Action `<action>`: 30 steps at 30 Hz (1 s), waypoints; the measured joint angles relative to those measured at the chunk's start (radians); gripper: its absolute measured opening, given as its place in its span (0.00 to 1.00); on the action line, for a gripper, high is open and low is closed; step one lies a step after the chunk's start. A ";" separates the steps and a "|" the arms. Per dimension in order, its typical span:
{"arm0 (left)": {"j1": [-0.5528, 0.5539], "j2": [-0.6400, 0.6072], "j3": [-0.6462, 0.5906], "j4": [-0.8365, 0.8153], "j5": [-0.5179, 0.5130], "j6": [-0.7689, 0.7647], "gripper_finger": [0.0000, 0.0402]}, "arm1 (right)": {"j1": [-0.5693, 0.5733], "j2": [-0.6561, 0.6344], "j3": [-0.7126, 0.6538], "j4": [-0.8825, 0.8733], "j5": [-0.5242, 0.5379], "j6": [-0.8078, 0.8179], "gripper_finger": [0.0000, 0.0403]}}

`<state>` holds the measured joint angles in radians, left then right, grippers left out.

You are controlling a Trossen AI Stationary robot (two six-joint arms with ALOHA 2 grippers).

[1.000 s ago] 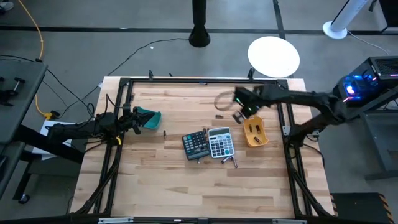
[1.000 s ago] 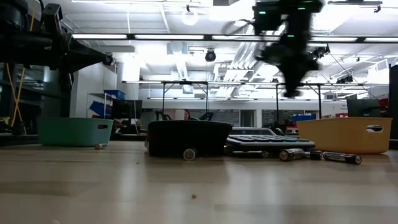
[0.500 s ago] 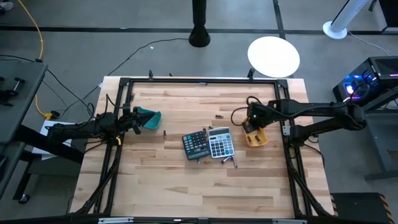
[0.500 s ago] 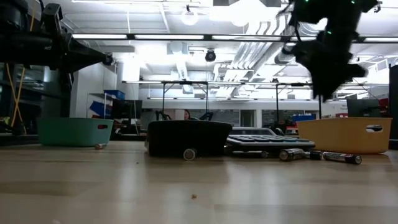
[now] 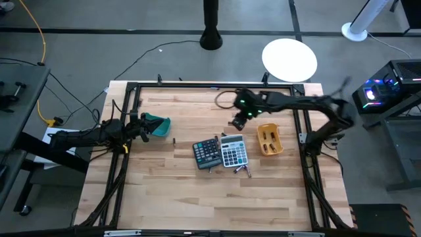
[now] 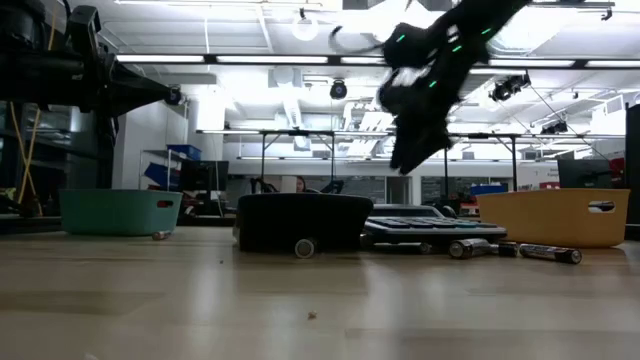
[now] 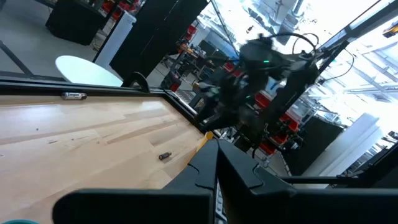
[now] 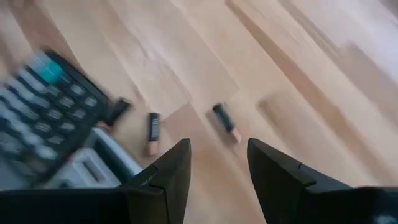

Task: Sort batteries
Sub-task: Put the black battery into the yellow bin

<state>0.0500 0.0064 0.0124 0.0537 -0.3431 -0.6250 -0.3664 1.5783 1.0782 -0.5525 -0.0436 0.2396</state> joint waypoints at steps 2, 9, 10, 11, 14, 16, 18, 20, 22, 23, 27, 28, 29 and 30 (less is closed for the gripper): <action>0.000 0.000 0.000 0.000 0.000 0.000 0.00 | -0.007 0.086 0.058 -0.008 -0.001 -0.118 0.38; 0.000 0.000 0.000 0.000 0.000 0.000 0.00 | -0.014 0.279 0.164 -0.056 -0.002 -0.361 0.38; 0.000 0.000 0.000 0.000 0.000 0.000 0.00 | -0.014 0.294 0.165 -0.061 -0.002 -0.379 0.38; 0.000 0.000 0.000 0.000 0.000 0.000 0.00 | -0.014 0.305 0.164 -0.065 -0.003 -0.393 0.38; 0.000 0.000 0.000 0.000 0.000 0.000 0.00 | -0.014 0.333 0.150 -0.063 -0.022 -0.406 0.38; 0.000 0.000 0.000 0.000 0.000 0.000 0.00 | -0.014 0.352 0.142 -0.048 -0.014 -0.419 0.38; 0.000 0.000 0.000 0.000 0.000 0.000 0.00 | -0.014 0.365 0.138 -0.031 0.020 -0.423 0.38; 0.000 0.000 0.000 0.000 0.000 0.000 0.00 | -0.016 0.377 0.140 -0.026 0.030 -0.426 0.36; 0.000 0.000 0.000 0.000 0.000 0.000 0.00 | -0.018 0.378 0.140 -0.039 0.026 -0.411 0.28; 0.000 0.000 0.000 0.000 0.000 0.000 0.00 | -0.018 0.373 0.140 -0.049 0.030 -0.393 0.21; 0.000 0.000 0.000 0.000 0.000 0.000 0.00 | -0.018 0.313 0.130 -0.152 0.033 -0.338 0.05; 0.000 0.000 0.000 0.000 0.000 0.000 0.00 | -0.019 0.283 0.128 -0.172 0.032 -0.321 0.05; 0.000 0.000 0.000 0.000 0.000 0.000 0.00 | -0.019 0.246 0.130 -0.178 0.037 -0.305 0.05; 0.000 0.000 0.000 0.000 0.000 0.000 0.00 | -0.017 0.205 0.134 -0.202 0.043 -0.291 0.03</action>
<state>0.0498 0.0067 0.0124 0.0540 -0.3434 -0.6250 -0.3836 1.7831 1.2121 -0.7544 -0.0006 -0.0513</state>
